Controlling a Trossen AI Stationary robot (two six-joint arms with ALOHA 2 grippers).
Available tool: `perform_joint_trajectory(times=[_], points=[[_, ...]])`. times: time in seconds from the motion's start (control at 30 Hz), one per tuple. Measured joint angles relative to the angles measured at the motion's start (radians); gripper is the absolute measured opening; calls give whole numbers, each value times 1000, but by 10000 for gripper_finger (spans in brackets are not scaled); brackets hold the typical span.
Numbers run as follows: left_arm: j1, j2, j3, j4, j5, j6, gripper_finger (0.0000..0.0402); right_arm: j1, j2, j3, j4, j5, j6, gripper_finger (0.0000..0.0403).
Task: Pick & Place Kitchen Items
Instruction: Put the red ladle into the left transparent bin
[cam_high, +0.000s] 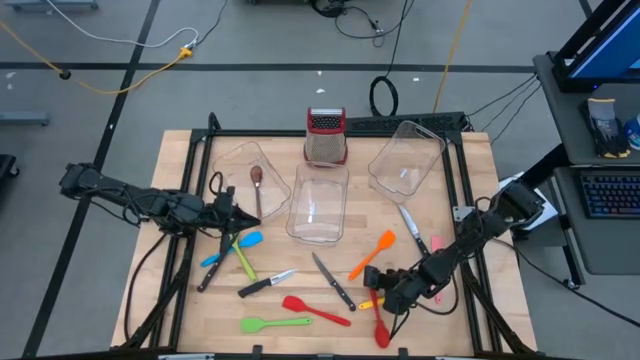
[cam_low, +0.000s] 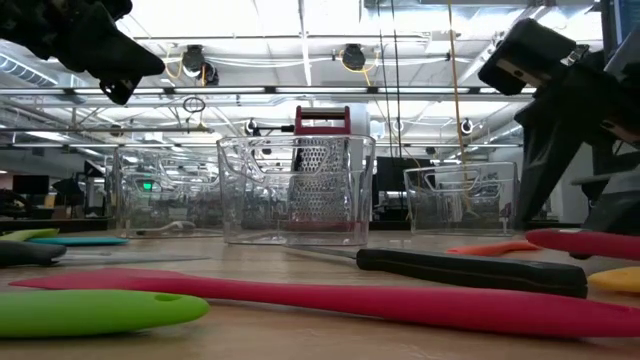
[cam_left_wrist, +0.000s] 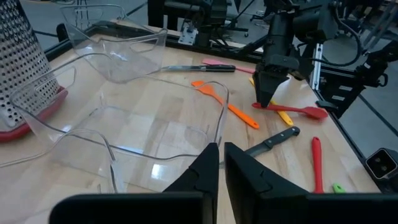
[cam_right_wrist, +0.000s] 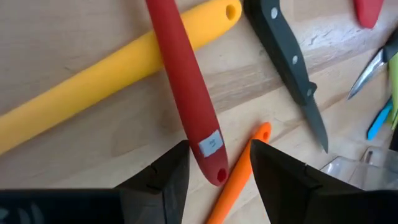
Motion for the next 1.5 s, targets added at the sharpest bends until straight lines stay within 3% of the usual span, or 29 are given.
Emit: perform_joint_trajectory(times=[0.33, 0.6, 1.0, 1.17, 1.5], points=[[0, 0, 0, 0, 0, -1, 2, 11, 0, 0, 5, -5, 9, 160], [0, 0, 0, 0, 0, 0, 24, -6, 0, 0, 6, -107, 10, 160], [0, 0, 0, -3, -42, 4, 10, -50, 8, 0, 43, -111, 68, 158], [0, 0, 0, -6, -42, 5, 3, -50, 8, -1, 43, -115, 95, 130], [0, 0, 0, -6, -42, 3, 27, -49, 8, -1, 42, -162, 114, 49]])
